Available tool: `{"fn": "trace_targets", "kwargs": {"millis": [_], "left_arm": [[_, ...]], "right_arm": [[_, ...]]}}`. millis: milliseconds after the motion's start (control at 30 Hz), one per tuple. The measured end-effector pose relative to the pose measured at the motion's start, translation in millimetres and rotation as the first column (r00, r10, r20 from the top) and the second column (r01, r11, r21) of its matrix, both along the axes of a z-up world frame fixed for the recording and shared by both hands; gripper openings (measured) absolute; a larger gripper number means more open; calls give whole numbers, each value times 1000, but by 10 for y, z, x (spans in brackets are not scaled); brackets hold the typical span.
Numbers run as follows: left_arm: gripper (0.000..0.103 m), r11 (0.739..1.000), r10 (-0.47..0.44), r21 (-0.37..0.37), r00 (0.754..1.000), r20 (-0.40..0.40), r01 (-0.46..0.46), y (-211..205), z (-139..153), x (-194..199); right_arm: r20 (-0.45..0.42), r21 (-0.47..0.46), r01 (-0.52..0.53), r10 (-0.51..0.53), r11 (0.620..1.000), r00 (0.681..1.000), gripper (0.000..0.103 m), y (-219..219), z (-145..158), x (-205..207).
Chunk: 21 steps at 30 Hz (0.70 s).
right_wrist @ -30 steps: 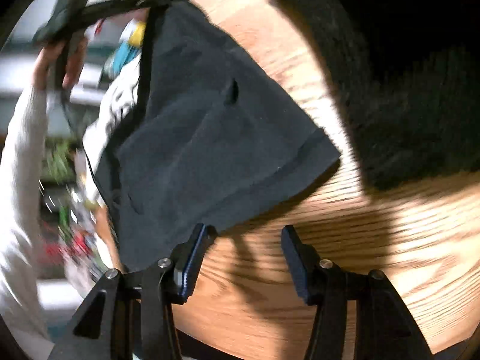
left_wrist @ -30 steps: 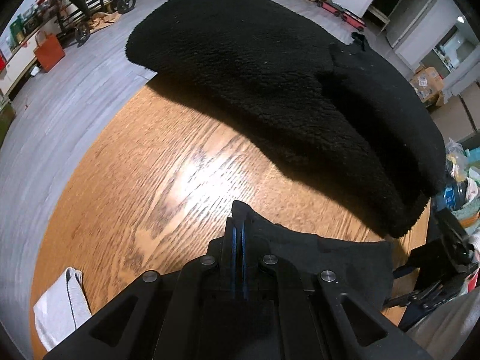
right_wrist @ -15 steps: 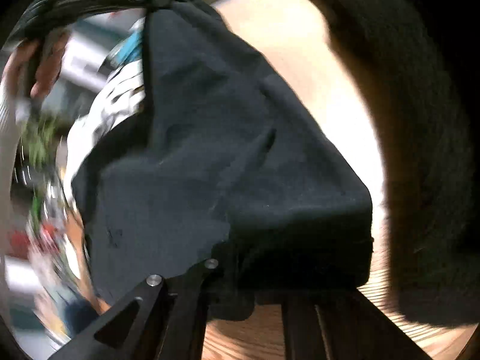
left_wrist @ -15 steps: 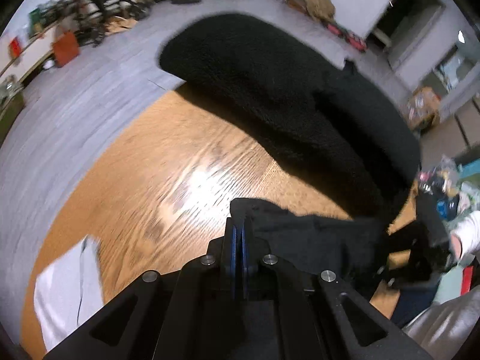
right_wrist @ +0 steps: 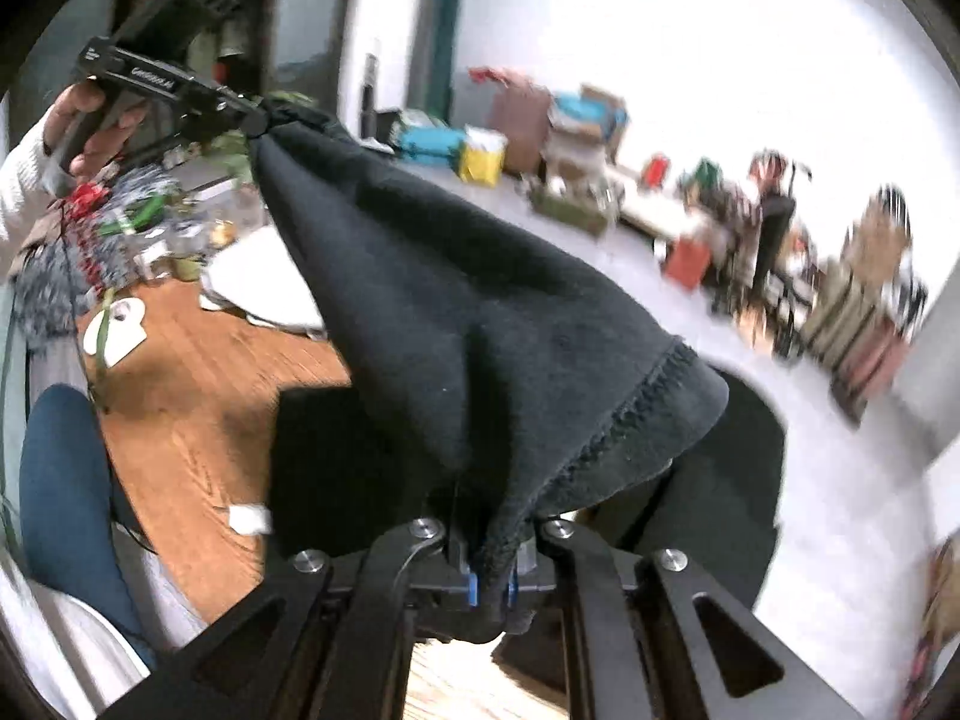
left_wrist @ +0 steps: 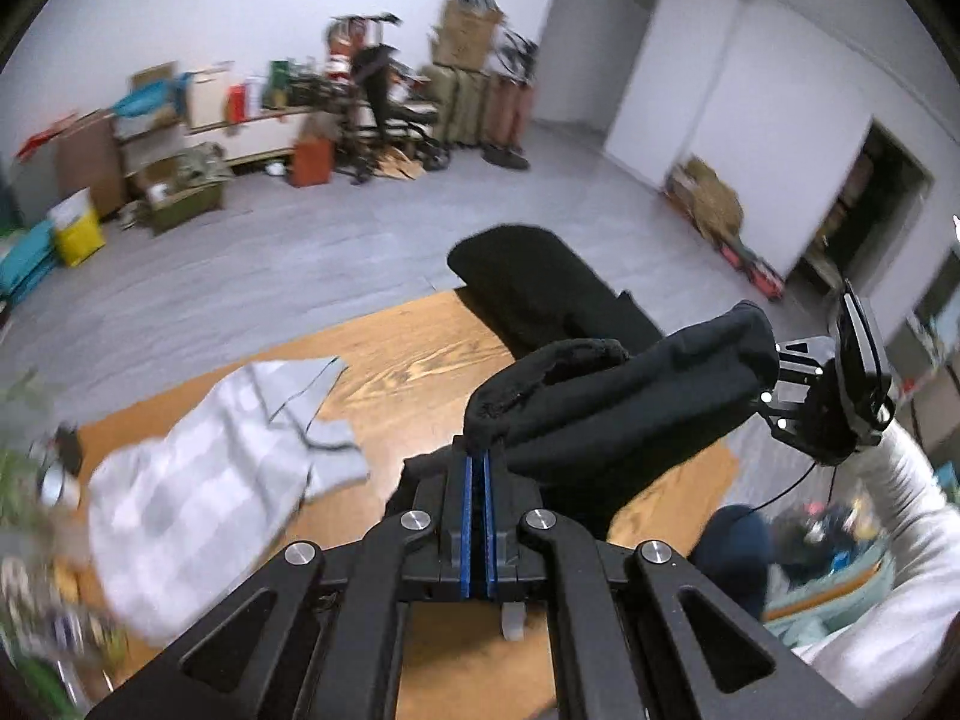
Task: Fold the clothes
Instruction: 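Lift the black fleece off the table with both tools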
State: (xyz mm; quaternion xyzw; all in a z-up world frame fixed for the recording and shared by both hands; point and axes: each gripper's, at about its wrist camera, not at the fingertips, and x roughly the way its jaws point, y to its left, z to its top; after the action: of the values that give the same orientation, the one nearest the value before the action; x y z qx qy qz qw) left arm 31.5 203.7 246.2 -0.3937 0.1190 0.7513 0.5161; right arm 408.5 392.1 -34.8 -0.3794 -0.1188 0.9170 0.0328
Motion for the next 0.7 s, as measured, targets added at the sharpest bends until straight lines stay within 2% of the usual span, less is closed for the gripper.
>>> {"fn": "trace_targets", "kwargs": {"millis": [100, 233, 333, 400, 467, 633, 700], "left_arm": [[3, 998, 37, 47, 999, -4, -37, -346, 302, 255], [3, 992, 66, 106, 997, -26, -63, -665, 664, 477], [3, 987, 82, 138, 996, -20, -78, -764, 810, 453], [3, 986, 96, 140, 995, 6, -96, -723, 782, 285], [3, 984, 116, 128, 992, 47, -122, -641, 659, 18], [3, 975, 196, 76, 967, 164, -211, -275, 144, -945], [2, 967, 229, 67, 955, 187, -245, -97, 26, -1322]], "right_arm": [[-44, 62, -43, 46, 997, 998, 6, -377, 339, 153], [-86, 100, -87, 95, 991, 992, 7, -696, 725, 343], [-110, 106, -104, 116, 989, 987, 7, -775, 898, 321], [-121, 105, -110, 123, 988, 985, 7, -786, 965, 254], [-111, 85, -109, 118, 990, 987, 7, -689, 908, 92], [-53, 40, -106, 108, 994, 993, 7, -279, 449, -654], [-63, 45, -92, 94, 995, 994, 7, -94, 314, -979]]}}
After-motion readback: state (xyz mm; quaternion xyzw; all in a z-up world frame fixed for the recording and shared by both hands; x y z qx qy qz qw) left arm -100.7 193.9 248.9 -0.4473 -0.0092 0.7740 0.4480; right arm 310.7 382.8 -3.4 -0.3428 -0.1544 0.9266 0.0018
